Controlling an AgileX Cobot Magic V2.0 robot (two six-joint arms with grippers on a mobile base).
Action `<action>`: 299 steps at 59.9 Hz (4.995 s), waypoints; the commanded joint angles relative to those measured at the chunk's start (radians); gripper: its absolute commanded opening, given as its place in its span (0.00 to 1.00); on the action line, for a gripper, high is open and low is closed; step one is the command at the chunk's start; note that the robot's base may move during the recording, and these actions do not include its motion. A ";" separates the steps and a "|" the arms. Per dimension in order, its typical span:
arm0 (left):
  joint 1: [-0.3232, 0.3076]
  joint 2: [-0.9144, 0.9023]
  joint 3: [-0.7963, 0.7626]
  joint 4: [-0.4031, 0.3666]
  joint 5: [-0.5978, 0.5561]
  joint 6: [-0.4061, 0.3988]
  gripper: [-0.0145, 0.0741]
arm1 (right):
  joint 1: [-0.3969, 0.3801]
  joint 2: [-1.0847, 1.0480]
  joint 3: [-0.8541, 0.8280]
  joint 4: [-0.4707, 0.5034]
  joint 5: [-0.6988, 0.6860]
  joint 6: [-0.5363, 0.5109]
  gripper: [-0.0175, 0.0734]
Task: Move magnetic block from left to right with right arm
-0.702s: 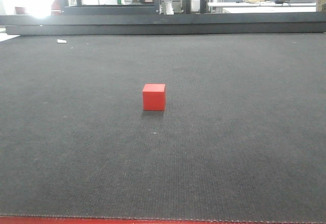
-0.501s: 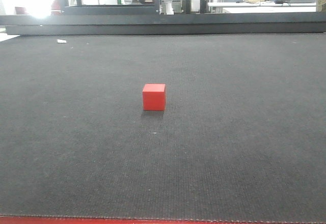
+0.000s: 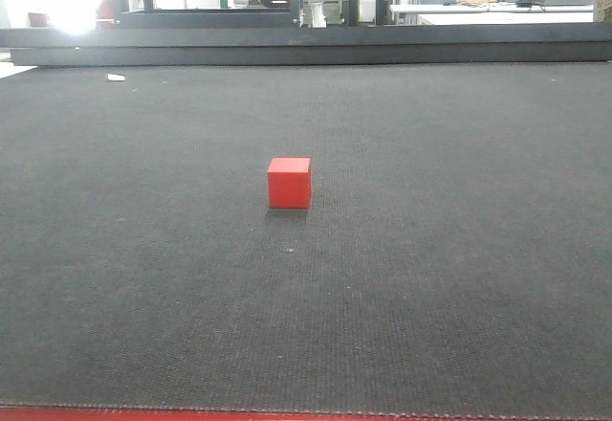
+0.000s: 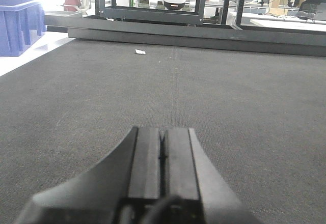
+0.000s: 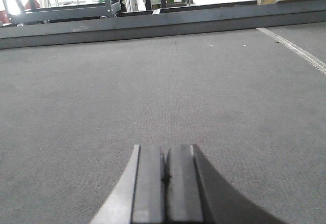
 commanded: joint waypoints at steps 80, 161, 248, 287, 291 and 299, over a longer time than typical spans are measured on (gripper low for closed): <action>-0.003 -0.014 0.009 0.000 -0.088 -0.007 0.03 | 0.580 1.222 -1.207 -0.046 0.468 0.163 0.89; -0.003 -0.014 0.009 0.000 -0.088 -0.007 0.03 | 0.747 2.082 -1.910 -0.356 0.908 0.783 0.89; -0.003 -0.014 0.009 0.000 -0.088 -0.007 0.03 | 0.591 1.691 -1.673 -0.213 0.835 0.151 0.32; -0.003 -0.014 0.009 0.000 -0.088 -0.007 0.03 | 0.401 0.973 -0.775 -0.202 0.432 0.150 0.32; -0.003 -0.014 0.009 0.000 -0.088 -0.007 0.03 | 0.403 0.871 -0.712 -0.202 0.431 0.150 0.32; -0.003 -0.014 0.009 0.000 -0.088 -0.007 0.03 | 0.403 0.684 -0.653 -0.203 0.461 0.150 0.32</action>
